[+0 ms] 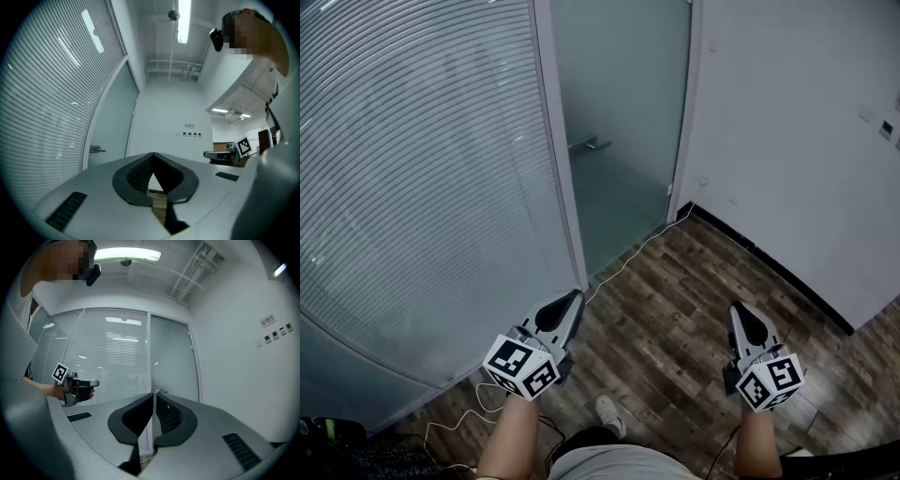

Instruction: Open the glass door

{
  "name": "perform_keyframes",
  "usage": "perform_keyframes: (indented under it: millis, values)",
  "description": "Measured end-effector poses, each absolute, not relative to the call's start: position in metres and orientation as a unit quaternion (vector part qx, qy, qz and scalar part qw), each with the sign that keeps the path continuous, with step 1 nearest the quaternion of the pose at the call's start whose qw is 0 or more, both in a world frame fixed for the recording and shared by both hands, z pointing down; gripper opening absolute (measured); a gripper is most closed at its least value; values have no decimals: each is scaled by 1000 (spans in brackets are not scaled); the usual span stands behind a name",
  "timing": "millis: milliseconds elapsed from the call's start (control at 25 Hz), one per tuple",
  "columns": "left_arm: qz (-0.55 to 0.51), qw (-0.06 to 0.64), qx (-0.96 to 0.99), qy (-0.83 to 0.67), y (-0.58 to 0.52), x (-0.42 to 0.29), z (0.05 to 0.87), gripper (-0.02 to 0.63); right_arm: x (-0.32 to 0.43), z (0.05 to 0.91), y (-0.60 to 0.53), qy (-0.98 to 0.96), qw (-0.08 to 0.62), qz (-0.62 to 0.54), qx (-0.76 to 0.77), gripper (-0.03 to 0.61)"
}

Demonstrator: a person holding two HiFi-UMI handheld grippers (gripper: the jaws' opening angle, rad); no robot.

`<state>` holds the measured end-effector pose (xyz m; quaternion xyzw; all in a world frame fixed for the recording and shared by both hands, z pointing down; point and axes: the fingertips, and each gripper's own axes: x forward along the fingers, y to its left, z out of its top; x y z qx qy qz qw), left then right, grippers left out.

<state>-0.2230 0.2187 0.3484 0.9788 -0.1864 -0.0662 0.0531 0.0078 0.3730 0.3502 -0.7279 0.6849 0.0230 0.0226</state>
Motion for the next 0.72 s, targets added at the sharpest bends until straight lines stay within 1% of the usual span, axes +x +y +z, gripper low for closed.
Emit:
perform_keyframes:
  millis: [400,720]
  values:
    - [-50,52,977,-201,93,-196,347,-1,37,342,236,699,30,21,-714,2]
    - [-48,53,976,-205,48,-181,344,-1,51,342,177,713,20,13,-700,3]
